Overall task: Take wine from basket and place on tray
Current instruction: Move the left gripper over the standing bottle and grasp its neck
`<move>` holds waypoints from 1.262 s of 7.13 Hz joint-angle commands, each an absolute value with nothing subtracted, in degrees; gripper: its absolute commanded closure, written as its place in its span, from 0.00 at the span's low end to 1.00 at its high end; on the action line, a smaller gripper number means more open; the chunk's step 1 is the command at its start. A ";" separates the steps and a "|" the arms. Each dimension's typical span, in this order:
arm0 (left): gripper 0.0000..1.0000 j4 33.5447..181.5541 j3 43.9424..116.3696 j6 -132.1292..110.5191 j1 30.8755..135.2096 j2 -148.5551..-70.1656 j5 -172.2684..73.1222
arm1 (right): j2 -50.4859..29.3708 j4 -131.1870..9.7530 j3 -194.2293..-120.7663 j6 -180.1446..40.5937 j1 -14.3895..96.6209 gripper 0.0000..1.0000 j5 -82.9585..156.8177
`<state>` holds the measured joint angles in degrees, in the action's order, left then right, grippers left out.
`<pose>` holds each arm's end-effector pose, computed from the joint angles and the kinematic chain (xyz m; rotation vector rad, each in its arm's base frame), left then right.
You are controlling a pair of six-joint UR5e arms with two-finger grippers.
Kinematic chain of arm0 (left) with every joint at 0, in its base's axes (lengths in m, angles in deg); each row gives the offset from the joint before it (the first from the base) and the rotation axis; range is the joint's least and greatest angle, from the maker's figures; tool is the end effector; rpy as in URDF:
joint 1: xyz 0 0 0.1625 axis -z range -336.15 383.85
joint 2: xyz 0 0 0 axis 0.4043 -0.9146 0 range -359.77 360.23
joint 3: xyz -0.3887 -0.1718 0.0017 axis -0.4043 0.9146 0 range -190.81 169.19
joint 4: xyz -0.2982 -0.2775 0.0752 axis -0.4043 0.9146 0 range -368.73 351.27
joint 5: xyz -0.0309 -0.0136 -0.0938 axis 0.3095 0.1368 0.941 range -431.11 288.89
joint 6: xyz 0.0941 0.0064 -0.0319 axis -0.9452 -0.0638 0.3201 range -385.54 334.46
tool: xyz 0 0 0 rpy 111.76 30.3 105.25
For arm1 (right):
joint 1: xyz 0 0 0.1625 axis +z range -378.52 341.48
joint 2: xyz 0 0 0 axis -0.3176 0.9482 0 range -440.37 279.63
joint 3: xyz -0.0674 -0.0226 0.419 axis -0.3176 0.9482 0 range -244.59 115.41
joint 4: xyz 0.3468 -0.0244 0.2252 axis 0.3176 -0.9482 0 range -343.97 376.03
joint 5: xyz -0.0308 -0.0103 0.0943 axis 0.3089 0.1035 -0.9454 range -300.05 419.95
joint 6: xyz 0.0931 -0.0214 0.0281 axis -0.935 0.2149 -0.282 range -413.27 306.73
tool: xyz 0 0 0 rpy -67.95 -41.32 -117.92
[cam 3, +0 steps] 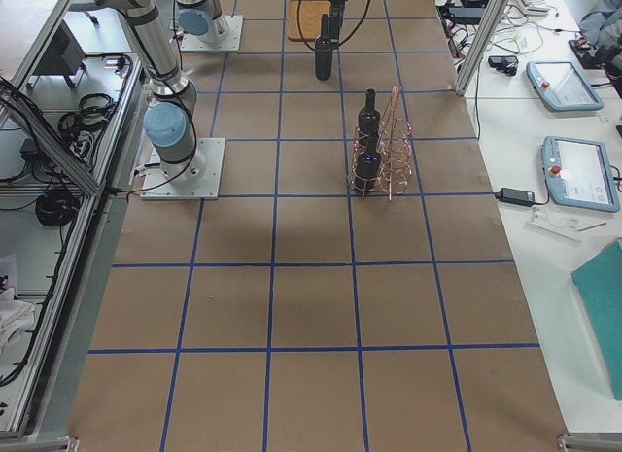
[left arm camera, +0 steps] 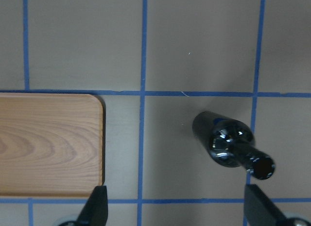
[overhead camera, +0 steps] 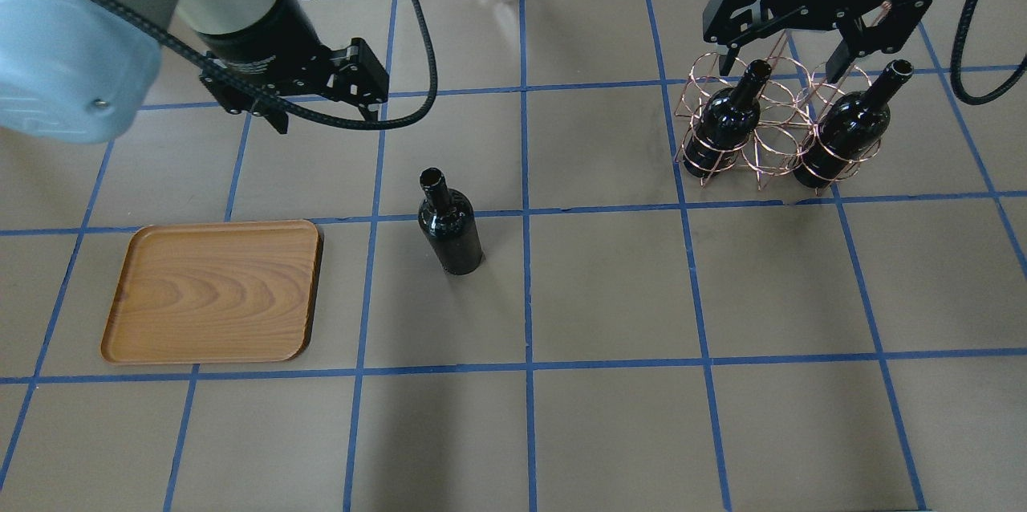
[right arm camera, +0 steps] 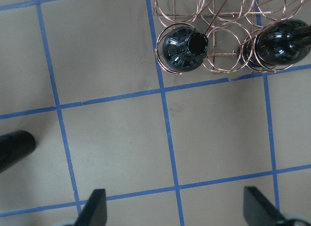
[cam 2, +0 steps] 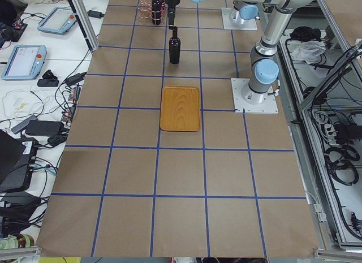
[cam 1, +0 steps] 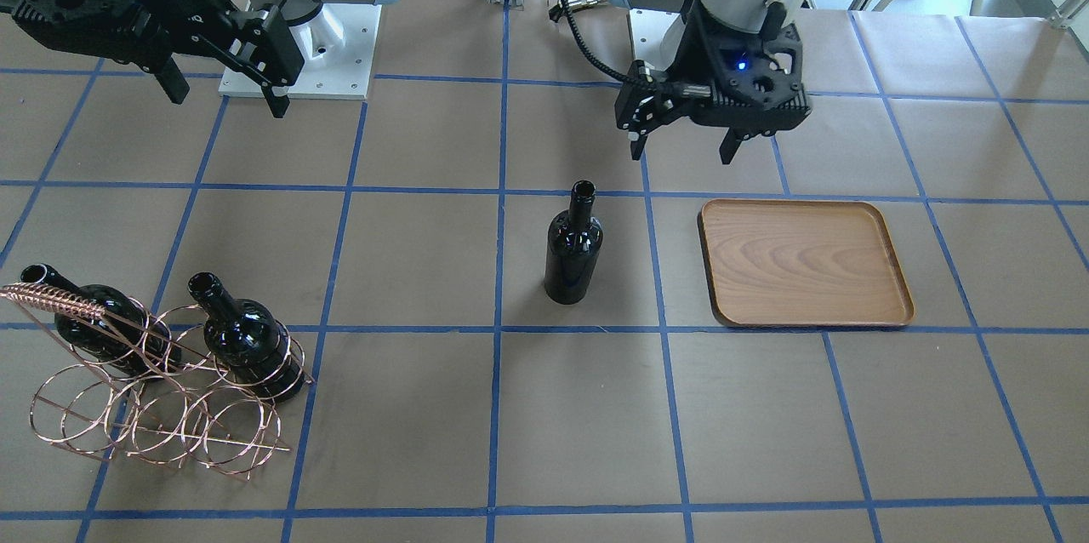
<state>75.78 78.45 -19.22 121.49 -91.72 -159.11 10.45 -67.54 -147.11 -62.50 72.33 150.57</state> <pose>-0.2037 -0.4907 0.4870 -0.0378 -3.0959 0.1079 0.1394 -0.4829 0.5478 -0.2289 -3.1249 0.0522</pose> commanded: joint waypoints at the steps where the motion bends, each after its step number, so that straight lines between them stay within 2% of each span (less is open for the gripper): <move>1: 0.00 70.83 78.48 -18.42 127.18 -96.25 -158.91 | 10.51 -69.47 -149.84 -61.89 72.28 0.00 151.00; 6: 0.03 69.32 83.93 -19.82 128.88 -99.43 -159.52 | 10.51 -72.04 -150.37 -61.18 72.19 0.00 151.62; 9: 0.22 67.82 84.02 -20.00 128.79 -100.66 -159.44 | 10.60 -72.21 -150.37 -61.62 72.19 0.00 151.18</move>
